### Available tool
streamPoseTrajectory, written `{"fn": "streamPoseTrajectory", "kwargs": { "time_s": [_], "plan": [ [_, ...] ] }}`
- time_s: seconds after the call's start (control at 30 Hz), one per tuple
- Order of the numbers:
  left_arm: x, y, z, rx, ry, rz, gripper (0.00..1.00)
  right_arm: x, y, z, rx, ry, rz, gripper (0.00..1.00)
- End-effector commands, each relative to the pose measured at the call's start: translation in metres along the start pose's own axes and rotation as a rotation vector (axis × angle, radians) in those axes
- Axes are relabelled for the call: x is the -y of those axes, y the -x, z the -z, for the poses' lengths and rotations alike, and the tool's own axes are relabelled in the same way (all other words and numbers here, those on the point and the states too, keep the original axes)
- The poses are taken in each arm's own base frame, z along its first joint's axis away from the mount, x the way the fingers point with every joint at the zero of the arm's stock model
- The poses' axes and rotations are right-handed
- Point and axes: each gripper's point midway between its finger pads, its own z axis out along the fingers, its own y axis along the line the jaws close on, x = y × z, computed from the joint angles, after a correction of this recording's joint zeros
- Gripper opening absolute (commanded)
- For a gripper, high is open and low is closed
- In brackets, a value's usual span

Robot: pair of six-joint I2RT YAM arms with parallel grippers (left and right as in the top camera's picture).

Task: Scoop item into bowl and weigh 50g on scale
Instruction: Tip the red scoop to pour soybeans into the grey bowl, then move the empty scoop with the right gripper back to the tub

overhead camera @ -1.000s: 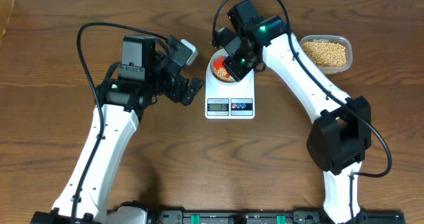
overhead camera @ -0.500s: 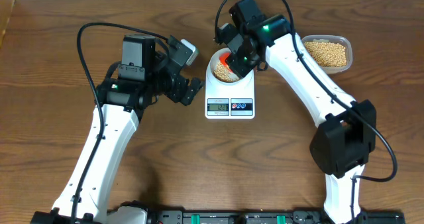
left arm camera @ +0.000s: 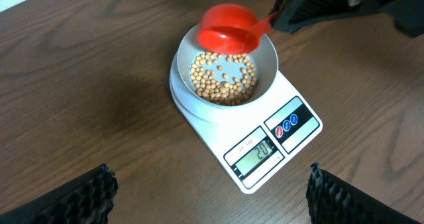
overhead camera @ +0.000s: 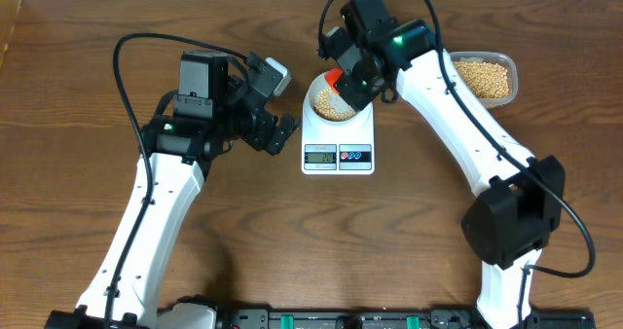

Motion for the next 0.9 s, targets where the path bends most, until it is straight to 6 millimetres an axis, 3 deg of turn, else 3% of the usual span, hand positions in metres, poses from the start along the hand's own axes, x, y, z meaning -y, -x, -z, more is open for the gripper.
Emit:
{"fn": "streamPoseTrajectory", "kwargs": {
  "time_s": [0.0, 0.27, 0.37, 0.6, 0.7, 0.8, 0.87],
  "plan": [
    [0.002, -0.001, 0.0, 0.003, -0.012, -0.015, 0.94, 0.002, 0.011, 0.024, 0.054, -0.04, 0.024, 0.02],
    [0.002, -0.001, 0.0, 0.003, -0.012, -0.015, 0.94, 0.013, 0.015, 0.028, 0.087, -0.051, -0.14, 0.01],
    [0.002, -0.001, 0.0, 0.003, -0.012, -0.015, 0.94, 0.027, 0.015, 0.036, 0.105, -0.092, -0.248, 0.02],
    [0.002, -0.001, 0.0, 0.003, -0.012, -0.015, 0.94, 0.061, 0.01, 0.086, 0.198, -0.2, -0.44, 0.01],
    [0.002, -0.001, 0.0, 0.003, -0.012, -0.015, 0.94, 0.087, -0.003, 0.105, 0.207, -0.314, -0.523, 0.02],
    [0.002, -0.001, 0.0, 0.003, -0.012, -0.015, 0.94, 0.122, -0.036, 0.117, 0.15, -0.437, -0.646, 0.02],
    [0.002, -0.001, 0.0, 0.003, -0.012, -0.015, 0.94, 0.132, -0.052, 0.118, 0.111, -0.454, -0.69, 0.02]
  ]
}}
